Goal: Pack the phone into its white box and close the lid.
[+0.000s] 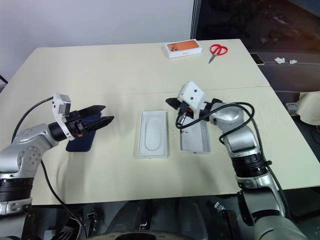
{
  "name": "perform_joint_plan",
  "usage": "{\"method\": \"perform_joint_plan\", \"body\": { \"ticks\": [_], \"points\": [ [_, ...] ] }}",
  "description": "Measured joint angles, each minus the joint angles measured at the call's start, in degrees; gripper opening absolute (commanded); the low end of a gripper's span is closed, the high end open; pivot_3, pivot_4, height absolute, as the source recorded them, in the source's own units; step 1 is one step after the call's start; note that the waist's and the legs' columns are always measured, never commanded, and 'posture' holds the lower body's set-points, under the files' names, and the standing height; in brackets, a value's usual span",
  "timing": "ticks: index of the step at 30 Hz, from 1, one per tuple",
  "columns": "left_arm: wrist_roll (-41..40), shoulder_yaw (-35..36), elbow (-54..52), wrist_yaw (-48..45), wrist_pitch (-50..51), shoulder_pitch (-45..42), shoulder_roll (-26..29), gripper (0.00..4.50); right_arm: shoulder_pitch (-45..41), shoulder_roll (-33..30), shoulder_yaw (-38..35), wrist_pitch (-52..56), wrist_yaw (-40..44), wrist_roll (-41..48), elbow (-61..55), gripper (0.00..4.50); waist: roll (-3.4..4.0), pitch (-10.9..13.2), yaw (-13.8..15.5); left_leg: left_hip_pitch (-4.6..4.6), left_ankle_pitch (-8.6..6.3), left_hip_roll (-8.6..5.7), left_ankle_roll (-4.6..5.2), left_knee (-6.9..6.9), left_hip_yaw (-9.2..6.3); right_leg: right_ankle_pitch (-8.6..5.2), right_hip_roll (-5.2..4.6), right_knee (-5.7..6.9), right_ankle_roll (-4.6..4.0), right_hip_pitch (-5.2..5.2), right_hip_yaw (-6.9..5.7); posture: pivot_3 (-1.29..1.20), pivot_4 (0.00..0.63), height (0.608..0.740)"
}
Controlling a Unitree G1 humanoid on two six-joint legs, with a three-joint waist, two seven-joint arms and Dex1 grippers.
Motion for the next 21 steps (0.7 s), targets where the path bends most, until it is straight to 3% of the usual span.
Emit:
{"method": "perform_joint_plan", "body": {
  "ticks": [5, 7, 8, 9, 12, 15, 18, 21],
  "points": [
    [-0.53, 0.62, 2.74, -0.57, 2.21, -0.09, 1.68, 3.88, 4.80, -4.46, -3.04, -0.69, 3.86, 4.72, -2.73, 0.04, 0.01, 0.00, -0.02, 0.00, 0.00, 0.00, 0.01, 0.01, 0.01, 0.00, -0.01, 0.01, 0.00, 0.00, 0.00, 0.00, 0.150, 0.740],
    [-0.51, 1.11, 3.84, -0.39, 2.66, -0.41, 1.97, 3.88, 5.22, -5.41, -4.60, -1.70, 4.05, 5.69, -2.68, 0.56, 0.01, 0.00, -0.07, 0.00, 0.00, 0.01, 0.01, 0.01, 0.01, 0.00, 0.00, 0.02, 0.00, 0.00, 0.00, 0.00, 0.150, 0.740],
    [-0.46, 1.20, 4.13, -0.32, 2.65, -0.42, 2.07, 4.12, 5.32, -5.55, -5.22, -1.85, 4.28, 6.37, -2.67, 0.89, 0.01, 0.00, -0.08, 0.00, 0.00, 0.03, 0.01, 0.00, 0.01, 0.00, 0.00, 0.02, 0.00, 0.00, 0.00, 0.00, 0.150, 0.740],
    [-0.51, 1.20, 4.49, -0.48, 3.00, -0.44, 2.25, 4.42, 5.51, -5.83, -5.35, -2.32, 4.47, 6.76, -2.66, 1.38, 0.01, 0.00, -0.07, 0.00, 0.00, 0.03, 0.01, 0.00, 0.01, 0.00, 0.00, 0.02, 0.00, 0.00, 0.00, 0.00, 0.150, 0.740],
    [-1.14, 1.44, 5.02, -1.53, 4.28, -0.44, 2.68, 4.50, 6.24, -5.96, -4.90, -3.23, 4.94, 6.89, -2.67, 2.92, 0.01, 0.00, -0.02, -0.01, 0.00, 0.03, 0.01, 0.00, 0.01, 0.00, 0.00, 0.01, 0.00, 0.00, 0.00, 0.00, 0.150, 0.740],
    [-0.93, 1.45, 5.84, -0.81, 7.31, -0.69, 4.57, 4.50, 6.42, -5.42, -4.05, -3.21, 5.06, 7.95, -3.46, 2.92, 0.01, 0.01, -0.08, -0.01, 0.00, 0.04, 0.01, 0.00, 0.01, 0.00, 0.00, 0.02, 0.00, -0.01, 0.00, 0.00, 0.150, 0.740],
    [-0.73, 1.50, 6.81, -0.57, 7.62, -1.07, 4.72, 4.50, 6.17, -4.04, -3.91, -4.47, 5.02, 9.11, -3.97, 1.34, 0.01, 0.01, 0.01, -0.01, 0.00, 0.03, 0.01, 0.01, 0.01, 0.00, 0.00, 0.01, 0.00, -0.01, 0.00, 0.00, 0.150, 0.740],
    [-1.05, 1.81, 7.42, -1.00, 7.45, -1.11, 4.58, 4.50, 5.23, -3.95, -2.48, -6.40, 4.67, 8.10, -3.79, 0.04, 0.01, 0.01, 0.01, -0.01, 0.00, 0.03, 0.01, 0.01, 0.01, 0.00, -0.01, 0.01, 0.00, -0.01, 0.00, 0.00, 0.150, 0.740]
  ]
}}
